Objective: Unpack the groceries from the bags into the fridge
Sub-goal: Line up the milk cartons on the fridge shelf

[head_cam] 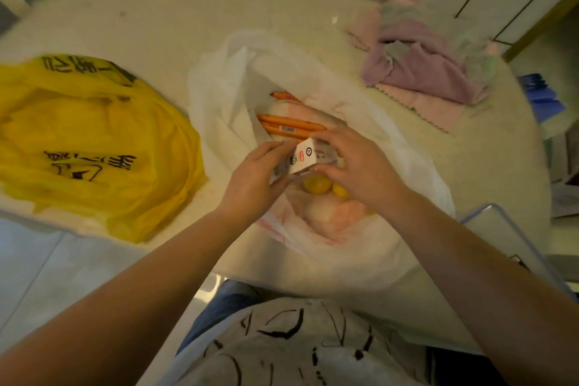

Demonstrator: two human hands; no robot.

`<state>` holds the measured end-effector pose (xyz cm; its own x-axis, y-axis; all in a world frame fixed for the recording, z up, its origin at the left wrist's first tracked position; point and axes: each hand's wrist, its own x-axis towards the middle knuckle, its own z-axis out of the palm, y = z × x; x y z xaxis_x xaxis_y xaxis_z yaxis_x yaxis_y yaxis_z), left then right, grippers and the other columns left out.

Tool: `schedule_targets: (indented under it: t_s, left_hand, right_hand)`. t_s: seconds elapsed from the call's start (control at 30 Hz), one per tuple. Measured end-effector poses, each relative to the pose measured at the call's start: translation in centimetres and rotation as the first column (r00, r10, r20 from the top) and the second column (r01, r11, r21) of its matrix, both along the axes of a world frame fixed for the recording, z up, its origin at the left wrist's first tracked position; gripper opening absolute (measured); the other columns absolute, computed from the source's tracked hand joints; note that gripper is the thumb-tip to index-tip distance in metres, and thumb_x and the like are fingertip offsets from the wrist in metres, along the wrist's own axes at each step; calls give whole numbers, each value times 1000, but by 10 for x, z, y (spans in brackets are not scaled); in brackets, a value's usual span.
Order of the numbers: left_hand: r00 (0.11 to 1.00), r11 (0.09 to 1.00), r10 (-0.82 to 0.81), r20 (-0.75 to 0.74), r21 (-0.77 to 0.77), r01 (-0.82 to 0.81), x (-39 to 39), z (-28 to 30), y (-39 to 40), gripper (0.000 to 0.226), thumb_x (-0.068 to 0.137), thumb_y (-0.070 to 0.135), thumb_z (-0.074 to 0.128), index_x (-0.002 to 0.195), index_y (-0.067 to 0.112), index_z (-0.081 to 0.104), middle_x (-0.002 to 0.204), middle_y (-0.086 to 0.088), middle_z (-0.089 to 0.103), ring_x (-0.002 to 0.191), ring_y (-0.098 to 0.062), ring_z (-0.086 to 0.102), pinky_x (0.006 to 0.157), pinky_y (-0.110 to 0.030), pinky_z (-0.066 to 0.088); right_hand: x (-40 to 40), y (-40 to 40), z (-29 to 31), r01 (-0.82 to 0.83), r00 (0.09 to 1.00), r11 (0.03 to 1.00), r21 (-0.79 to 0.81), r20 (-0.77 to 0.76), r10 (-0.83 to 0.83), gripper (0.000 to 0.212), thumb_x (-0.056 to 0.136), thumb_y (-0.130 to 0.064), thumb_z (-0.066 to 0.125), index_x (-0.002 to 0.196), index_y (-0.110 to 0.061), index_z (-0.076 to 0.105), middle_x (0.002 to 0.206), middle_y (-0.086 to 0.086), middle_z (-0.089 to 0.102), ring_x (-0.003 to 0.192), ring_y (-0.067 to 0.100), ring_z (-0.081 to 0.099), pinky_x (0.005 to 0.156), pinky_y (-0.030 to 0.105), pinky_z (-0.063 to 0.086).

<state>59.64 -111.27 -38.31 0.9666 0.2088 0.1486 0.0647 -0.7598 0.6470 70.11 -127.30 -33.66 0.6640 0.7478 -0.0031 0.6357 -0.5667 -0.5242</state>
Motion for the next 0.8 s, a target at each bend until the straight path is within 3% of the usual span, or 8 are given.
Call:
schedule_targets:
  t_s: [0.17, 0.33, 0.57, 0.8]
  left_hand:
    - [999, 999, 10, 46, -40, -9, 22, 10, 36, 54, 83, 28, 68, 133, 17, 50, 122, -2, 57, 111, -15, 52, 87, -21, 40]
    - [1000, 997, 0, 13, -81, 1, 32, 3, 54, 50, 81, 27, 69, 127, 20, 51, 118, 0, 58, 107, -16, 56, 86, -33, 47]
    - [996, 996, -17, -88, -93, 9, 32, -20, 67, 49, 82, 29, 69, 127, 22, 49, 118, 0, 57, 108, -16, 55, 84, -40, 50]
    - [994, 993, -28, -102, -120, 16, 31, -18, 70, 53, 84, 27, 68, 132, 21, 45, 123, 0, 55, 113, -14, 52, 87, -35, 49]
  right_hand:
    - [15, 51, 13, -57, 989, 994, -96, 130, 69, 54, 80, -25, 69, 131, -22, 52, 125, 6, 55, 114, 26, 50, 92, 37, 39]
    - [17, 76, 6, -57, 984, 981, -184, 158, 87, 54, 82, -27, 67, 133, -23, 50, 127, 5, 55, 117, 24, 48, 92, 35, 36]
    - [13, 88, -22, -50, 979, 985, -165, 188, 82, 54, 81, -28, 69, 131, -21, 52, 124, 4, 60, 117, 22, 51, 96, 35, 38]
    - [22, 82, -26, -100, 973, 987, -126, 197, 124, 59, 82, -35, 66, 135, -24, 45, 130, -1, 54, 121, 17, 48, 97, 36, 43]
